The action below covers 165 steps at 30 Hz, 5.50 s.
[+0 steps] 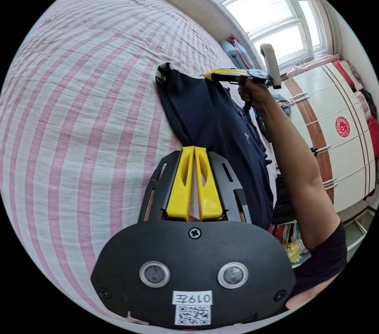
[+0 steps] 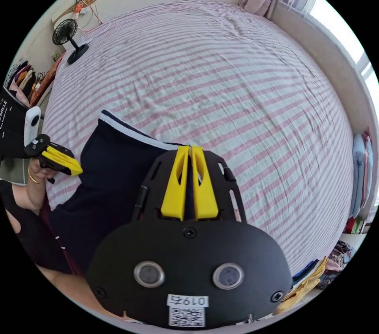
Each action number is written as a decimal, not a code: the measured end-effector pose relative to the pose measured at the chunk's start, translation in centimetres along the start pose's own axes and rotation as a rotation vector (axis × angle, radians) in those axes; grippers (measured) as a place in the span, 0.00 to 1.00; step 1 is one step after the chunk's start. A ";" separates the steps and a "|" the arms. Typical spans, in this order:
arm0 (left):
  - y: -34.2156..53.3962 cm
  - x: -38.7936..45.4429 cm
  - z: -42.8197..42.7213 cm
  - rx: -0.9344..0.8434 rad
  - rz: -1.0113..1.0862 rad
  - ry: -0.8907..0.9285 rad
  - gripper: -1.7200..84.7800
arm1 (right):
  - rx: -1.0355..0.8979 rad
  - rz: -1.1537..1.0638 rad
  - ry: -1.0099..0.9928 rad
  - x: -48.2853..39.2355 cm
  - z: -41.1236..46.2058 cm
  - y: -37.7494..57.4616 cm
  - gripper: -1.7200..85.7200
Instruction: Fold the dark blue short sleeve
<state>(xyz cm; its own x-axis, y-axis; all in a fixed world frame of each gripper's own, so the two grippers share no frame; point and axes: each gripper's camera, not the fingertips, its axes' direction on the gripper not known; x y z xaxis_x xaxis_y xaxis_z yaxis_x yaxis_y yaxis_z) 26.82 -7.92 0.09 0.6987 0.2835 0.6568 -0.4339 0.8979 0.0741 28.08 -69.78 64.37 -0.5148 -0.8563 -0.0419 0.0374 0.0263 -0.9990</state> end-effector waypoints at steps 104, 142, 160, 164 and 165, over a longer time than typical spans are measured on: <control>37.4 -16.6 18.6 0.029 0.534 -0.496 0.12 | 0.334 -0.120 0.712 -50.5 -4.5 61.4 0.07; 50.9 -26.5 37.6 0.089 1.067 -1.027 0.03 | 0.374 0.010 0.557 -45.7 -3.4 65.5 0.02; 48.3 -27.7 36.2 0.086 1.008 -0.999 0.03 | 0.201 -0.004 0.800 -48.7 -3.4 67.5 0.11; 48.0 -27.2 36.0 0.081 1.014 -1.012 0.03 | 0.169 -0.011 0.824 -49.1 -3.6 66.6 0.09; 48.0 -27.0 35.9 0.082 1.015 -1.015 0.03 | 0.161 -0.003 0.852 -49.2 -3.7 66.2 0.06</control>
<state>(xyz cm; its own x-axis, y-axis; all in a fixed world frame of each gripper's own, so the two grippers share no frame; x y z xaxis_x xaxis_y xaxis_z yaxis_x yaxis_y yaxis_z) -33.33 15.43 12.85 -0.6117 0.3883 0.6892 -0.5445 0.4254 -0.7229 52.73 -23.94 0.21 -0.9789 -0.1763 -0.1031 0.1226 -0.1037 -0.9870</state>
